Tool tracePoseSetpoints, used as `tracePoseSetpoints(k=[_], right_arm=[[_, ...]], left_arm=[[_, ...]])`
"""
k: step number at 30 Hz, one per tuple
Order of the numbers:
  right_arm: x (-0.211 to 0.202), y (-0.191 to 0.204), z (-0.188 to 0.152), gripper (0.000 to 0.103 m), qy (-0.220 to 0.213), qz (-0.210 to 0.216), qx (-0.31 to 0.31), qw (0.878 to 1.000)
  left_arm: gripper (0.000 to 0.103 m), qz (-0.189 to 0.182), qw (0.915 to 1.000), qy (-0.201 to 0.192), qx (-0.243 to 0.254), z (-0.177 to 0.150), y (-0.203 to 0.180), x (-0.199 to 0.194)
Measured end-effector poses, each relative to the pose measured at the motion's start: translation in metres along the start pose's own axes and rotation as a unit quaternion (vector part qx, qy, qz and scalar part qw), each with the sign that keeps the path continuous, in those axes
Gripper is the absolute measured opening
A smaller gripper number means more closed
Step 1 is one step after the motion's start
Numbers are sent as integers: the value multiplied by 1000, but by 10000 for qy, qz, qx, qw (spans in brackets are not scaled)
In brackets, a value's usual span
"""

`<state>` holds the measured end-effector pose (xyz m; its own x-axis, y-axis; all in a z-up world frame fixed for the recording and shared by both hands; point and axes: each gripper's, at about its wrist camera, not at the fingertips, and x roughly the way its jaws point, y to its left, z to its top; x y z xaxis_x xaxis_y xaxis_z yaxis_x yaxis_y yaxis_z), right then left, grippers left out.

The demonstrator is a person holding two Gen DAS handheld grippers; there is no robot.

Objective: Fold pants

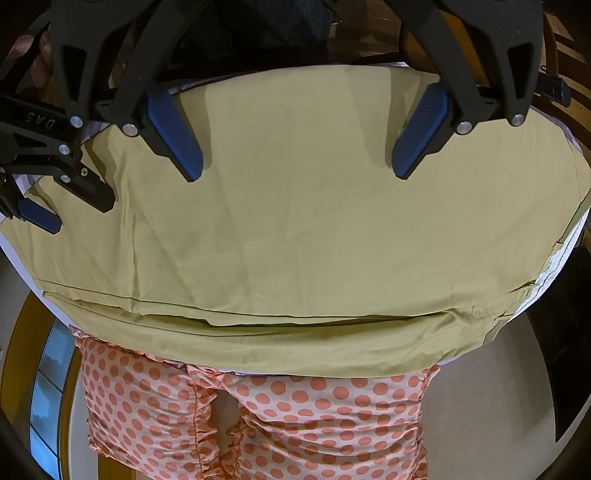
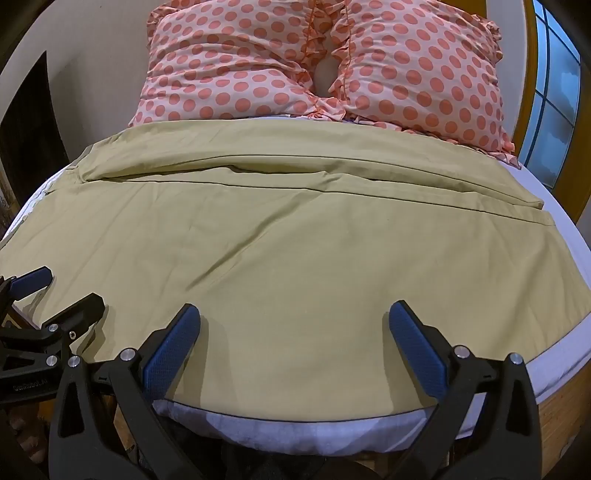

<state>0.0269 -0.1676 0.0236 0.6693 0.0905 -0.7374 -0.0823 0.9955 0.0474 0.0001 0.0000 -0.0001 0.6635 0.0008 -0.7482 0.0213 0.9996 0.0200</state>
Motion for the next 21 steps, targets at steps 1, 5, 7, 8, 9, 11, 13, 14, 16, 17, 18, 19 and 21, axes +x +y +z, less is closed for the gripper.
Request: tracePoseSetpoints(k=[1,5,7,8,9,11,13,14,16,17,18,19,21], right_arm=[[0,0,0,102,-5,2,3,10000],[0,0,0,102,-12,5,5,10000],[0,0,0,102,-15,5,4,10000],[0,0,0,102,-16,5,4,10000],[0,0,0,102,-16,5,2,10000],[-1,0,0,102,-21,5,4,10000],[-1,0,0,102,-25,6,2,10000],[-1,0,0,102,-27,7,1,10000],[-1,0,1,102,-30,7,1,10000],[-1,0,0,102,-31,5,4,10000],[-1,0,0,102,-35,5,4,10000],[-1,0,0,102,-37,5,5,10000],[-2,0,0,102,-39,6,4,10000]], left_arm=[[101,-1,10000,2,0,0,0,0],[101,-1,10000,-6,1,0,0,0],[101,-1,10000,-14,-1,0,0,0],[101,0,10000,-15,0,0,0,0],[101,0,10000,-16,0,0,0,0],[101,0,10000,-17,0,0,0,0],[101,0,10000,-19,-1,0,0,0],[101,0,10000,-19,1,0,0,0],[101,0,10000,-21,1,0,0,0],[101,1,10000,-21,0,0,0,0],[101,2,10000,-22,1,0,0,0],[101,1,10000,-23,-1,0,0,0],[101,2,10000,-25,1,0,0,0]])
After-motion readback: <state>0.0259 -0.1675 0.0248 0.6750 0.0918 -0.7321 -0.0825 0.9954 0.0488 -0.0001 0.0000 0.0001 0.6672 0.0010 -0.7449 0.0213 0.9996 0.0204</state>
